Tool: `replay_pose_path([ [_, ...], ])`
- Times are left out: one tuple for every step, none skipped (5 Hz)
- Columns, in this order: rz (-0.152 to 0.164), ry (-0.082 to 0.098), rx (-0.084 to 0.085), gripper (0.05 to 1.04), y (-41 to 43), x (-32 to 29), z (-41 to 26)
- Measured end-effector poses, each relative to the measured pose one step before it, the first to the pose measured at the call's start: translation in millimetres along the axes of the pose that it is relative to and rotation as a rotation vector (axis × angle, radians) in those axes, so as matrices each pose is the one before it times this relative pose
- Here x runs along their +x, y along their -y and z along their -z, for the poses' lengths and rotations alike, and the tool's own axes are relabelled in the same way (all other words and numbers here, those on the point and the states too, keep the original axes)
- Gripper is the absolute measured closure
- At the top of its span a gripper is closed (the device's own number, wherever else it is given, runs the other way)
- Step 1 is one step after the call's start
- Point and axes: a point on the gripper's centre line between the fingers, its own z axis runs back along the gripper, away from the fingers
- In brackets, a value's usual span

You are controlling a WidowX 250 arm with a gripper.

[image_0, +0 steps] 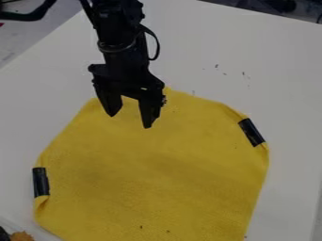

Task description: Fold the cloth from bottom left to top right

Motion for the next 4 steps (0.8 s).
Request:
replay_pose_path([
  [-0.0074,-0.0172,0.0004,0.083,-0.47,-2.62,5.42],
  [-0.069,0.0222,0.063,0.083,-6.97,-6.7,10.71],
  [-0.0664,0.0667,0.0481,0.083,-8.31,-23.08,1.88],
  [-0.0623,0.0009,0.0551,0.083,-27.13,-25.14,9.61],
])
